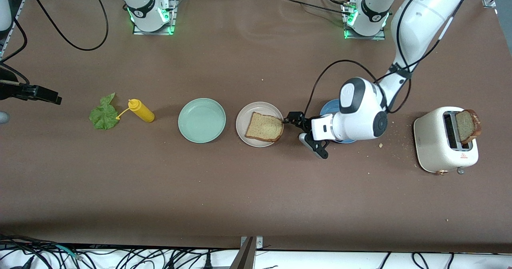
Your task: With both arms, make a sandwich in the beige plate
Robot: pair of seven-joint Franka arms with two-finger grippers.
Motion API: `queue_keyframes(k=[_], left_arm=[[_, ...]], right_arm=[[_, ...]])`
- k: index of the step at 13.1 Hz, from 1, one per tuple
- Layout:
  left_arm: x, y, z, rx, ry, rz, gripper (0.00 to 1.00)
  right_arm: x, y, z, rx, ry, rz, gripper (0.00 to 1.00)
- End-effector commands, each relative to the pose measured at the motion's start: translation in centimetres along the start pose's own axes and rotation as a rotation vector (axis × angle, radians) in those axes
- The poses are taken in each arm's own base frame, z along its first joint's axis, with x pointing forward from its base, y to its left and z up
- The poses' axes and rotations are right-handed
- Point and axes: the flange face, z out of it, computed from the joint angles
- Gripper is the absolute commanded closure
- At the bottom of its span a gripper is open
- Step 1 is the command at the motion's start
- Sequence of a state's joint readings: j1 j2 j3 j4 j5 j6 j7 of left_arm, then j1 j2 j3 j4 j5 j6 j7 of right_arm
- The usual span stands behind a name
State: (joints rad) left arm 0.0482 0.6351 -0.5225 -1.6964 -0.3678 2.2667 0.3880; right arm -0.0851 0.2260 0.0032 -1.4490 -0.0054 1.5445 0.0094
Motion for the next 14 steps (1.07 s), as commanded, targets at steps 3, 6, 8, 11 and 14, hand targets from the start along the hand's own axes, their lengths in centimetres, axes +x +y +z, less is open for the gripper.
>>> queue_keyframes(k=[3,6,8,11,14], left_arm=[[-1.1,2.5,-9.9,0.322,-0.063,0.038,0.00],[-2.2,3.4,-16.9,0.413,-0.061,-0.011,0.00],[-4.0,4.8,-23.3,0.525,-0.077,-0.047,0.00],[-6.3,7.8,-30.3,0.627,-0.137,-0.160,0.00],[-8.3,7.1,-36.5,0.632,-0.115,-0.248,0.00]], right_arm=[[-0.2,-0.1,2.8,0.103,-0.009,-0.198,0.00],[-0.9,2.5,5.4,0.168,0.015,-0.376,0.00],[-1.8,3.1,6.9,0.175,0.038,-0.479,0.00],[-3.8,4.3,11.3,0.272,0.109,-0.667,0.00],[-5.4,6.2,14.8,0.360,0.142,-0.785,0.00]])
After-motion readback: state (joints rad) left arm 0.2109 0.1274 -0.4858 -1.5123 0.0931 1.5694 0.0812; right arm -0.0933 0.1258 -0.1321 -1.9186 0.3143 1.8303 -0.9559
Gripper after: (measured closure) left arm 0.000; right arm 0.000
